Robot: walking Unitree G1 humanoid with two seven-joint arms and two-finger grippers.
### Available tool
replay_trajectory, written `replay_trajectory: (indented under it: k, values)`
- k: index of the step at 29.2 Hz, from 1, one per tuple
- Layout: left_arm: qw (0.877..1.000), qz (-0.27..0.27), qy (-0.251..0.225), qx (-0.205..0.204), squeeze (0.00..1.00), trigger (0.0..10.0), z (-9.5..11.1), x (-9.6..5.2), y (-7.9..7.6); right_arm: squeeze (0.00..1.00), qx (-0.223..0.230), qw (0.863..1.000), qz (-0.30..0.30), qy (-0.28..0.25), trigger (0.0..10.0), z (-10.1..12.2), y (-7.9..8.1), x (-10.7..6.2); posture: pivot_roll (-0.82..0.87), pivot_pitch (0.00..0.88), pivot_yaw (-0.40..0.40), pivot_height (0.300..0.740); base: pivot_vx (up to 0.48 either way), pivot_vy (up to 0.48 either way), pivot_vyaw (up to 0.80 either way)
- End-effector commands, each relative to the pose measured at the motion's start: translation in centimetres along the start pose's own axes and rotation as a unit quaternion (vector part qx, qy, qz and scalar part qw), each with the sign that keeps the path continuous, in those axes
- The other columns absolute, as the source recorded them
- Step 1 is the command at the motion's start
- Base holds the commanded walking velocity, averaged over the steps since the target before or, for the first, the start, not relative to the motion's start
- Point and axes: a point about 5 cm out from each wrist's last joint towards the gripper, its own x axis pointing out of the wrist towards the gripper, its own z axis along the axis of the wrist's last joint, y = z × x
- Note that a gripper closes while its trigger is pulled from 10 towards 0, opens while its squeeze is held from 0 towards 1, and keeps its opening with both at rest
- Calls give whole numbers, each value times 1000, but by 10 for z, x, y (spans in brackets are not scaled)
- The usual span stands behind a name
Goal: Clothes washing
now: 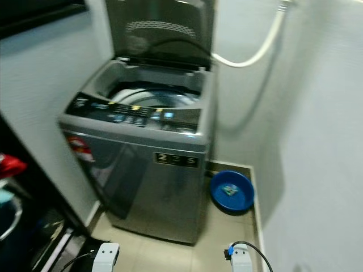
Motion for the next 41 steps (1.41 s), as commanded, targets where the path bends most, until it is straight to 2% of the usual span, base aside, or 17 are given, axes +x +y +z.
replay_trajectory:
  k: [1,7,15,21,23,24,41]
  values:
    - [1000,2,7,-3,0,10000,-4,0,1,0,-4,1000,3,-2,10000,0,2,0,50,20,-49,740,0,0,794]
    - [1000,1,4,-4,0,10000,-3,0,1,0,-3,1000,2,-1,10000,-1,2,0,50,19,-48,740,0,0,794]
    - [999,11,-9,37,0,10000,-2,0,0,0,-3,1000,2,1,10000,-3,1,0,51,18,-48,740,0,0,794]
    - [999,12,-8,44,0,10000,-3,0,-1,0,-4,1000,1,2,10000,-3,1,0,52,17,-48,740,0,0,794]
    - [999,12,-8,45,0,10000,-2,0,-1,0,-4,1000,1,2,10000,-4,1,0,52,17,-48,740,0,0,794]
    - [999,11,-10,31,0,10000,-1,0,0,0,-4,1000,1,3,10000,-4,2,0,53,17,-47,740,0,0,800]
    - [999,-3,-17,40,0,10000,0,-1,0,0,-5,1000,2,4,10000,-6,2,-1,50,21,-40,740,0,0,800]
